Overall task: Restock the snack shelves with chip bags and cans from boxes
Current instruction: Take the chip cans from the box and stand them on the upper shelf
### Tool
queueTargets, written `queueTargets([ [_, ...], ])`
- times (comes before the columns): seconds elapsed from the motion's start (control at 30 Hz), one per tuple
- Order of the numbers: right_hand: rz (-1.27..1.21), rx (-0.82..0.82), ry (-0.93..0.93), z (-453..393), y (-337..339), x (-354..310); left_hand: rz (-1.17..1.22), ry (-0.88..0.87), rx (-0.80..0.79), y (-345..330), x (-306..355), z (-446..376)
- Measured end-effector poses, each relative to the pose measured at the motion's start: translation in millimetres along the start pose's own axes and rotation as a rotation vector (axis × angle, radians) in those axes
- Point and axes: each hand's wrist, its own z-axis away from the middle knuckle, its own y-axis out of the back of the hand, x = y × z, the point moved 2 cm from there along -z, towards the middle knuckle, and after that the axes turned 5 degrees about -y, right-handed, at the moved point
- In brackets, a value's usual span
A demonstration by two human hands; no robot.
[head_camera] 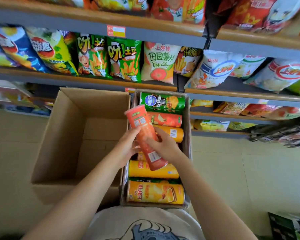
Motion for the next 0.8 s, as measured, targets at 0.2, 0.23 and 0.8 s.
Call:
queueTargets([
  [0.2, 0.505, 0.179, 0.145, -57, 29, -30, 0.164, 0.087, 0.099, 36, -8, -2],
  [0.23, 0.608, 0.213, 0.096, -75, 39, -26, 0.144, 0.096, 0.136, 42, -10, -1],
  [0.8, 0.97, 0.123, -0.194, -139, 47, 15, 0.082, 0.219, 0.269, 82, -10, 6],
])
